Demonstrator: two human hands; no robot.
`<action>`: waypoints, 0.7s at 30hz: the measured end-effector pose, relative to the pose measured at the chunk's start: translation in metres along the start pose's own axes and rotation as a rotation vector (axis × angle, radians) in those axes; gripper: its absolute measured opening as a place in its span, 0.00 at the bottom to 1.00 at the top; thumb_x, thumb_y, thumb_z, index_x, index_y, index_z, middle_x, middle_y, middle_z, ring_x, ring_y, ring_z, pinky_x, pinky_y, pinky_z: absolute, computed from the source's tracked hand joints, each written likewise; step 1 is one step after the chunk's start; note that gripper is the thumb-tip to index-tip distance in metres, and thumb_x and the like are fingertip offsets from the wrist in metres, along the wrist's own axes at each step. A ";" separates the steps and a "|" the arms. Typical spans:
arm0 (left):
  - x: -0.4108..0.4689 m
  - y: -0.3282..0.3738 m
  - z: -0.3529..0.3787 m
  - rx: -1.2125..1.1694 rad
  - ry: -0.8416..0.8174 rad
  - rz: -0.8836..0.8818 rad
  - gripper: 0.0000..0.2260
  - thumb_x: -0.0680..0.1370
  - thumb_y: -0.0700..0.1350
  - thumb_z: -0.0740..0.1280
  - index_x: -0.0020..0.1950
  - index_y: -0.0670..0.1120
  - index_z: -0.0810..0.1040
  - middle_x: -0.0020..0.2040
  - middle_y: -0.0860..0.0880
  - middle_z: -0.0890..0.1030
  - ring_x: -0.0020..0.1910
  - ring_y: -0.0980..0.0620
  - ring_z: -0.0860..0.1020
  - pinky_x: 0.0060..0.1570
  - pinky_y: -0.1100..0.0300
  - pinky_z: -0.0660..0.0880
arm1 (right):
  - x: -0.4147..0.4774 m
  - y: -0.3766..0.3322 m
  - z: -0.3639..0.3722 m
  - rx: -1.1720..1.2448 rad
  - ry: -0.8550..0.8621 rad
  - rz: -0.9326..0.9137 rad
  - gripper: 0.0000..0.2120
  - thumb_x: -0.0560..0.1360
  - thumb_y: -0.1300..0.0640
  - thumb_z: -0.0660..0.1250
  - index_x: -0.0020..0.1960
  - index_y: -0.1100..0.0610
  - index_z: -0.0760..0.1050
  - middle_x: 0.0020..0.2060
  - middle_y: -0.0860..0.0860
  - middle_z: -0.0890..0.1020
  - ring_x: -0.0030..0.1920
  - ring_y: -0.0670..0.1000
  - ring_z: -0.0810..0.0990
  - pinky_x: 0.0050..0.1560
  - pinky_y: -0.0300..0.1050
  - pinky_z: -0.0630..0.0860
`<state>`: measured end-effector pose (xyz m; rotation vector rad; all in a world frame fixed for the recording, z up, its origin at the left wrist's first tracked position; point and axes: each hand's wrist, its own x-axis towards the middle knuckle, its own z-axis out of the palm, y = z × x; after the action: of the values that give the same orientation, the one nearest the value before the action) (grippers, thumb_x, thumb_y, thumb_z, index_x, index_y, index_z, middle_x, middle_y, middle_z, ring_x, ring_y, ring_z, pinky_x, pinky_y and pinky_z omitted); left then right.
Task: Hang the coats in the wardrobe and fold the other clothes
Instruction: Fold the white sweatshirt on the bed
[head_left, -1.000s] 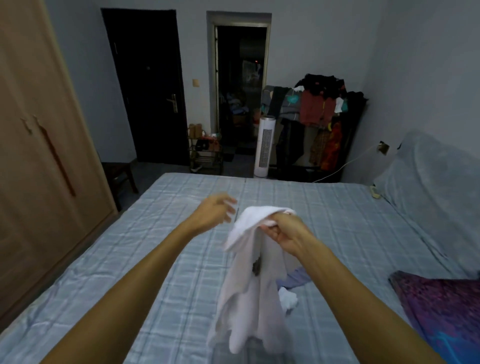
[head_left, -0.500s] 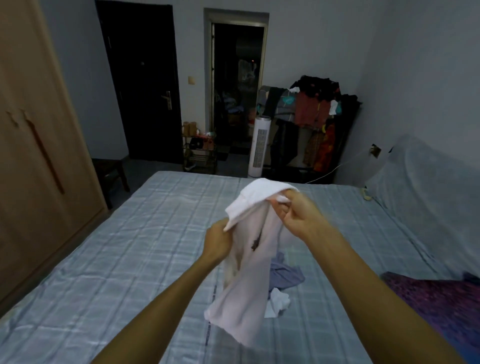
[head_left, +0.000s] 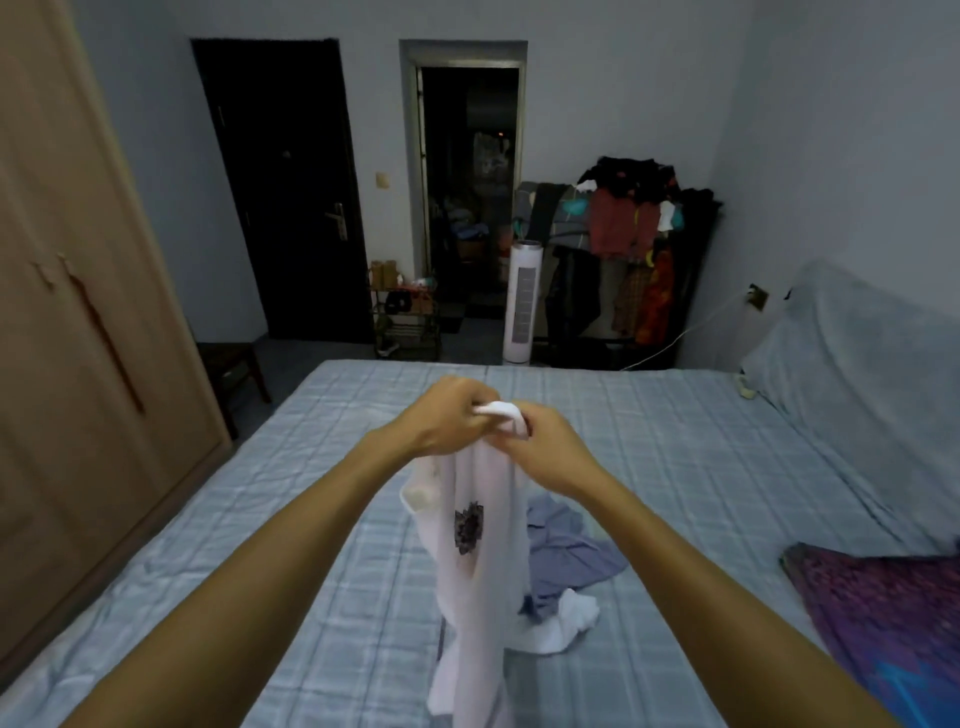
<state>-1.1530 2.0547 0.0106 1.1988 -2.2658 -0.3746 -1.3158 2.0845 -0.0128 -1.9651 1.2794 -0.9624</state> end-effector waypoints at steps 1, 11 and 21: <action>-0.004 -0.001 -0.004 -0.001 -0.001 -0.008 0.10 0.74 0.42 0.67 0.33 0.42 0.77 0.29 0.47 0.78 0.29 0.54 0.71 0.30 0.58 0.66 | 0.004 -0.003 -0.003 -0.055 0.002 -0.024 0.05 0.74 0.52 0.70 0.48 0.51 0.81 0.38 0.46 0.81 0.38 0.44 0.77 0.39 0.43 0.73; -0.066 -0.009 0.041 -0.495 -0.006 -0.303 0.15 0.69 0.53 0.75 0.53 0.54 0.79 0.47 0.56 0.83 0.44 0.61 0.81 0.45 0.63 0.79 | 0.019 -0.060 -0.041 -0.187 0.101 -0.239 0.10 0.77 0.58 0.63 0.44 0.49 0.81 0.37 0.41 0.81 0.39 0.42 0.78 0.41 0.42 0.74; -0.081 -0.015 0.078 -0.569 -0.075 -0.358 0.09 0.69 0.47 0.76 0.44 0.44 0.82 0.31 0.54 0.80 0.28 0.59 0.75 0.29 0.65 0.71 | -0.017 -0.066 -0.133 -0.119 0.440 -0.209 0.10 0.77 0.59 0.64 0.42 0.48 0.80 0.37 0.45 0.81 0.36 0.41 0.76 0.36 0.37 0.71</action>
<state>-1.1511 2.1127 -0.0866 1.2763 -1.8004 -1.1274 -1.3972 2.1114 0.1101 -2.0799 1.4060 -1.5182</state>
